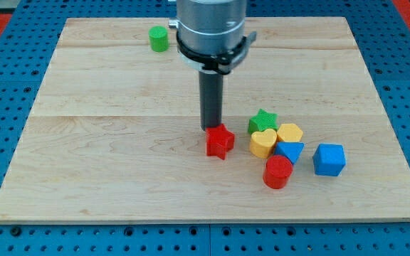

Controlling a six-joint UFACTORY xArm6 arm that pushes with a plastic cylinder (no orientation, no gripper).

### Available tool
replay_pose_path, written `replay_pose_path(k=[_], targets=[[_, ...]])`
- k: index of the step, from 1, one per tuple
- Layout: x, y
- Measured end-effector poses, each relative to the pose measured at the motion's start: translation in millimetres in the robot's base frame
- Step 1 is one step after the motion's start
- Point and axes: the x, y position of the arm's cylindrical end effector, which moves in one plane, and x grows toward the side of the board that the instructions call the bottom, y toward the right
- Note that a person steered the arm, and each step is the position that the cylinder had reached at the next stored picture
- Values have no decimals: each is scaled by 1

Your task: Slide green circle into the red star

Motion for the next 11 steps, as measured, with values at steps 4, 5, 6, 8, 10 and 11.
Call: replay_pose_path(k=[4, 5, 6, 8, 10, 11], targets=[[-88, -158], [-104, -199], [-105, -199], [-106, -199], [-121, -262], [-193, -229]])
